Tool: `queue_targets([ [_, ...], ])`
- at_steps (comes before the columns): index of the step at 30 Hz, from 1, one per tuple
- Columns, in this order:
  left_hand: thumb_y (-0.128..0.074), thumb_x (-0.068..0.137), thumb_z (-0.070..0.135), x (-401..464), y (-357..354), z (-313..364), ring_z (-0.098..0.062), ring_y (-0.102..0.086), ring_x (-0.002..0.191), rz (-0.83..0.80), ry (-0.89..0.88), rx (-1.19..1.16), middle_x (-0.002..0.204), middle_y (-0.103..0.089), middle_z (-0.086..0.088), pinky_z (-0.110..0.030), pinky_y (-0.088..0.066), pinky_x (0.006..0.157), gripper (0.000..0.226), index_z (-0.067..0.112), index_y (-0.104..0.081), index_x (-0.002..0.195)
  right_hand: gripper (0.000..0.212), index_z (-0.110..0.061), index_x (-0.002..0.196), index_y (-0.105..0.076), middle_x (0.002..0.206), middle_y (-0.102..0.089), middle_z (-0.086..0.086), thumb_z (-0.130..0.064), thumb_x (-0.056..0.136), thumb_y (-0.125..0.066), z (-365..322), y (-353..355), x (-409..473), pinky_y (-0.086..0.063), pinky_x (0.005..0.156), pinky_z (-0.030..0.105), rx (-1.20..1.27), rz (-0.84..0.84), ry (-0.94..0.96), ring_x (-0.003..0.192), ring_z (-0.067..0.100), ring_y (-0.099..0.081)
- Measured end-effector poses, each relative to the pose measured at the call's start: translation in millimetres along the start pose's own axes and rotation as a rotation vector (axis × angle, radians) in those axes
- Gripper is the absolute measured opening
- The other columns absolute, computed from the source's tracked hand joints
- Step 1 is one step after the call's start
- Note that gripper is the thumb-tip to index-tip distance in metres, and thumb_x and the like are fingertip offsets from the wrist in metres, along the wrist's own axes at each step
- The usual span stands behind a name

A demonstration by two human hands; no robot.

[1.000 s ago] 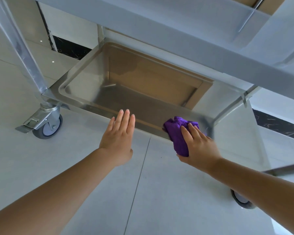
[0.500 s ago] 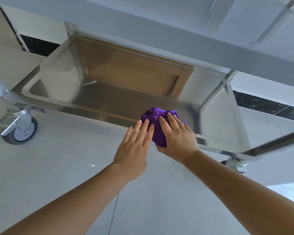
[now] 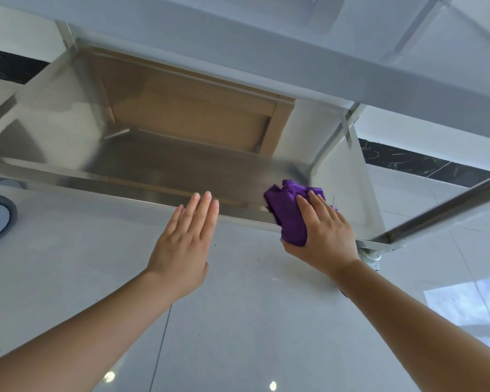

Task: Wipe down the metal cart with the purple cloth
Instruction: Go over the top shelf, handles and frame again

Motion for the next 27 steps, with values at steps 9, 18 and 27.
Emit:
queue_targets([
  [9,-0.070,0.064,0.022,23,21,52,-0.042,-0.014,0.140,-0.076,0.022,0.020,0.152,-0.012,-0.026,-0.047,-0.007,0.110,0.101,-0.006,-0.016,0.145,0.082,-0.006,0.118,-0.059,0.119,-0.061,0.022,-0.048,0.052,-0.082,12,-1,-7,-0.052,0.083,0.047,0.038,0.016,-0.078,0.106,0.038,-0.062],
  [18,-0.055,0.086,0.027,55,-5,144,-0.040,0.012,0.140,-0.102,-0.135,-0.058,0.153,0.016,-0.022,-0.046,0.022,0.104,0.099,0.001,0.026,0.137,0.084,-0.009,0.122,-0.055,0.128,-0.058,0.018,-0.053,0.054,-0.072,63,6,-28,-0.051,0.089,0.046,0.116,-0.044,-0.204,0.117,0.035,-0.057],
  [27,-0.063,0.056,0.009,51,-11,142,-0.043,-0.043,0.127,0.098,-0.107,-0.133,0.139,-0.045,-0.023,-0.050,-0.020,0.106,0.088,-0.002,-0.031,0.137,0.096,-0.016,0.150,-0.006,0.158,0.004,0.010,-0.055,0.078,-0.057,88,11,-27,-0.009,0.116,0.041,0.205,-0.446,-0.509,0.145,0.026,0.005],
])
Point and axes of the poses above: each hand's wrist, its own x-axis towards the middle knuckle, its own y-axis out of the back of the hand, z = x × y, the point moved 6 cm from there along x, towards the middle knuckle
